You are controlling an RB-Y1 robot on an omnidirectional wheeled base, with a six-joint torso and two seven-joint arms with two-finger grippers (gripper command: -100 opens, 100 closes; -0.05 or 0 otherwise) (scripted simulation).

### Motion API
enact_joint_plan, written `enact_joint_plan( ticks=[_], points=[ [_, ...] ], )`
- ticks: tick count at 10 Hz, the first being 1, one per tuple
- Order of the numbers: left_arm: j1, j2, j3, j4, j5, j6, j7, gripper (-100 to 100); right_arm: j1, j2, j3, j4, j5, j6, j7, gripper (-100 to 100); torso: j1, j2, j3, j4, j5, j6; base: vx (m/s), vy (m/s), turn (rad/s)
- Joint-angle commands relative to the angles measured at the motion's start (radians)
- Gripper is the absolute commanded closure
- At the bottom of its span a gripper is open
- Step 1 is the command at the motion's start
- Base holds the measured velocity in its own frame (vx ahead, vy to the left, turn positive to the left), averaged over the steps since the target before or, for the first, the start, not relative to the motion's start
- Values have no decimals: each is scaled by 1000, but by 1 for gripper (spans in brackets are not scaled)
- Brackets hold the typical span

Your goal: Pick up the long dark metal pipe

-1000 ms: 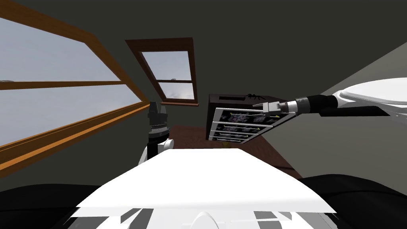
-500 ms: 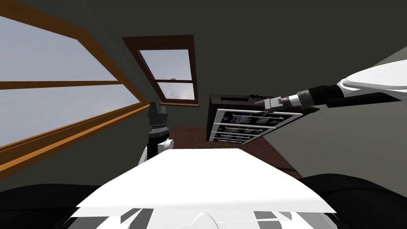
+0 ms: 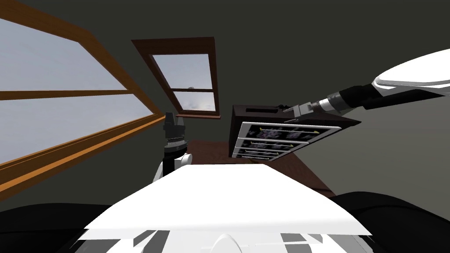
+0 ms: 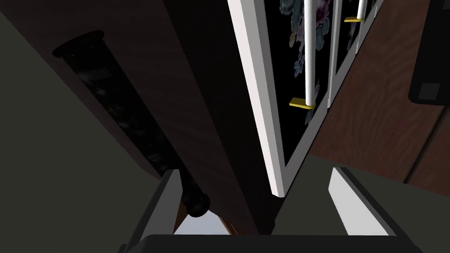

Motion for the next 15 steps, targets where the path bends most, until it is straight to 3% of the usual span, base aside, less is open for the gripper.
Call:
enact_joint_plan(
  ticks=[1,2,5,7,8,10,12,13,14,15],
  points=[
    [0,0,0,0,0,0,0,0,16,-48,-8,20,4,1,4,-100,0,0,0,0,0,0,74,46,-10],
    [0,0,0,0,0,0,0,0,46,-85,-25,54,17,1,9,-100,0,0,0,0,0,0,88,28,-3],
    [0,0,0,0,0,0,0,0,75,-147,-39,84,29,1,12,-100,-1,-1,-1,0,0,0,85,31,-1],
    [0,0,0,0,0,0,0,0,128,-218,-64,136,49,4,19,-100,-2,0,0,0,0,0,103,35,0],
    [0,0,0,0,0,0,0,0,128,-227,-64,136,49,4,19,-100,-1,-2,-1,-1,0,0,99,32,-3],
    [0,0,0,0,0,0,0,0,173,-288,-81,174,63,7,24,-100,-2,-1,-1,0,0,0,90,27,1],
    [0,0,0,0,0,0,0,0,206,-327,-90,198,72,9,27,-100,-1,-2,-1,-1,0,0,106,41,2],
    [0,0,0,0,0,0,0,0,198,-317,-87,191,68,10,25,-100,-1,-2,-1,-1,0,0,46,14,2],
    [0,0,0,0,0,0,0,0,200,-319,-88,193,68,10,27,0,-3,1,1,0,-1,0,9,3,2],
    [0,0,0,0,0,0,0,0,210,-324,-79,211,66,17,12,-100,-4,4,2,1,-1,0,-45,-23,233]
  ],
)
